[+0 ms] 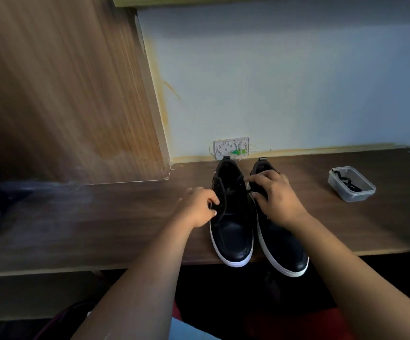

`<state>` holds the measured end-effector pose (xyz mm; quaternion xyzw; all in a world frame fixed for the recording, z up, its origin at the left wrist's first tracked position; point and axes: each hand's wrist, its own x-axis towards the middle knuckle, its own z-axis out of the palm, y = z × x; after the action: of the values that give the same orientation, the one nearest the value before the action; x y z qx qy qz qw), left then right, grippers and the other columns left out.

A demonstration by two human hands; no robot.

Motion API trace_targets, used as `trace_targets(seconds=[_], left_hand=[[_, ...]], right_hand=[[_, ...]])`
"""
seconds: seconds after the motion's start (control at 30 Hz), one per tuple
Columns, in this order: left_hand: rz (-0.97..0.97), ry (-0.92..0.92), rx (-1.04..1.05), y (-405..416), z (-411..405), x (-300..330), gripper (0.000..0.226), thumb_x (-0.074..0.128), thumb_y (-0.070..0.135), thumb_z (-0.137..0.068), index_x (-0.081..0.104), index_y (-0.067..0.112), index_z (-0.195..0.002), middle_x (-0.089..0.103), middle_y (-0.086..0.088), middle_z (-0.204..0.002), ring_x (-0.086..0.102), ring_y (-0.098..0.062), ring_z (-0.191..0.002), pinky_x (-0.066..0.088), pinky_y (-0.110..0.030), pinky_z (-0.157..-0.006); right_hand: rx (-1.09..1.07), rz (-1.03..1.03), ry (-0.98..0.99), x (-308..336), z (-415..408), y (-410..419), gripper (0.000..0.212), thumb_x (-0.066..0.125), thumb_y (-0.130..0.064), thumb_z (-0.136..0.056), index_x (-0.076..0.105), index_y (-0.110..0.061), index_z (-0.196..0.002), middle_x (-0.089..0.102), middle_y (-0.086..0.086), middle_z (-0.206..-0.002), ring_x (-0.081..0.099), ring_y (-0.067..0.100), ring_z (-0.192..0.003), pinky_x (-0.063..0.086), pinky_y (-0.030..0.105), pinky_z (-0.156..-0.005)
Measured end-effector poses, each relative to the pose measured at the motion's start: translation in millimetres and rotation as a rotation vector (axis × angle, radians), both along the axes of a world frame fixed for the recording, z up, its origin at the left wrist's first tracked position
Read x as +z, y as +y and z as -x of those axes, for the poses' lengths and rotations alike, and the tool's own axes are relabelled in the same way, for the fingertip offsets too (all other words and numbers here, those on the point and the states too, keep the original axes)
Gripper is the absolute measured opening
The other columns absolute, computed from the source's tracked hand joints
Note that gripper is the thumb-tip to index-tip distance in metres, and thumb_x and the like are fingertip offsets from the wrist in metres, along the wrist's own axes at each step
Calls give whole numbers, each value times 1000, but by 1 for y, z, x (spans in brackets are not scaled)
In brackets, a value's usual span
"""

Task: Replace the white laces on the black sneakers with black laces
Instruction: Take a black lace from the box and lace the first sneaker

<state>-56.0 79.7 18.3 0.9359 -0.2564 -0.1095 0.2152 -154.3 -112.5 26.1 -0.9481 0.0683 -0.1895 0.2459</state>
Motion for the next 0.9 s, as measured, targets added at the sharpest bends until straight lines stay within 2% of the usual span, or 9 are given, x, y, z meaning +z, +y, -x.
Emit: trace_targets(seconds=[0.07, 0.13, 0.23, 0.3, 0.43, 0.57, 0.63, 0.7, 0.9], left_hand=[[-59, -98, -34, -4, 4, -1, 14, 67, 29, -88, 62, 32, -101, 58, 10, -119, 43, -16, -122, 38, -38, -97], [-59, -91, -49, -6, 3, -5, 9, 65, 30, -88, 59, 33, -94, 62, 14, -105, 49, -15, -114, 41, -39, -95], [-56, -82, -85, -5, 1, -10, 11, 61, 26, -89, 55, 34, -84, 59, 15, -91, 54, -15, -104, 46, -39, -92], [-22, -78, -114, -2, -2, -13, 15, 57, 20, -90, 58, 32, -83, 57, 14, -87, 54, -15, -101, 47, -37, -91], [46, -110, -202, 2, -3, -16, 6, 62, 19, -88, 64, 24, -92, 52, 10, -92, 50, -15, -100, 43, -27, -87], [85, -187, -271, 3, -2, -19, 9, 65, 18, -83, 62, 22, -90, 52, 10, -91, 51, -14, -94, 46, -32, -84], [99, -214, -305, 1, 0, -20, 7, 60, 13, -85, 59, 18, -88, 51, 6, -90, 51, -15, -89, 47, -35, -79], [51, -224, -317, -3, 4, -22, 8, 51, 8, -89, 53, 15, -92, 49, 0, -95, 48, -18, -93, 45, -35, -78], [-57, -133, -267, -10, 11, -22, 11, 42, 11, -94, 44, 11, -105, 52, -7, -107, 44, -24, -105, 42, -37, -86]], right_hand=[[3, 76, -106, -12, 1, 4, 22, 70, -14, -83, 74, -25, -101, 57, 1, -102, 50, 25, -98, 47, 38, -87], [83, 114, -93, -24, 3, 12, 13, 72, -21, -82, 75, -25, -94, 56, 0, -97, 51, 25, -92, 47, 38, -80], [64, 326, -2, -41, 1, 28, 18, 61, -38, -88, 72, -27, -96, 51, 0, -106, 45, 26, -97, 43, 40, -77], [10, 377, 43, -46, -2, 37, 23, 56, -43, -90, 70, -25, -94, 48, 1, -112, 39, 26, -102, 36, 41, -81], [-57, 243, 90, -46, -7, 47, 24, 55, -44, -91, 68, -25, -97, 41, 1, -118, 25, 24, -106, 28, 40, -87], [-52, 179, 125, -44, -10, 50, 20, 58, -41, -90, 70, -26, -99, 40, 0, -121, 27, 26, -111, 24, 37, -86], [-49, 168, 139, -44, -10, 49, 20, 59, -41, -90, 70, -27, -99, 39, -2, -123, 27, 26, -113, 22, 35, -85], [-57, 144, 129, -44, -9, 48, 19, 60, -39, -90, 70, -26, -99, 39, -2, -122, 27, 26, -114, 20, 34, -85], [-74, 170, 87, -50, -7, 51, 21, 57, -34, -90, 68, -17, -95, 41, 1, -121, 29, 27, -111, 29, 42, -89]])
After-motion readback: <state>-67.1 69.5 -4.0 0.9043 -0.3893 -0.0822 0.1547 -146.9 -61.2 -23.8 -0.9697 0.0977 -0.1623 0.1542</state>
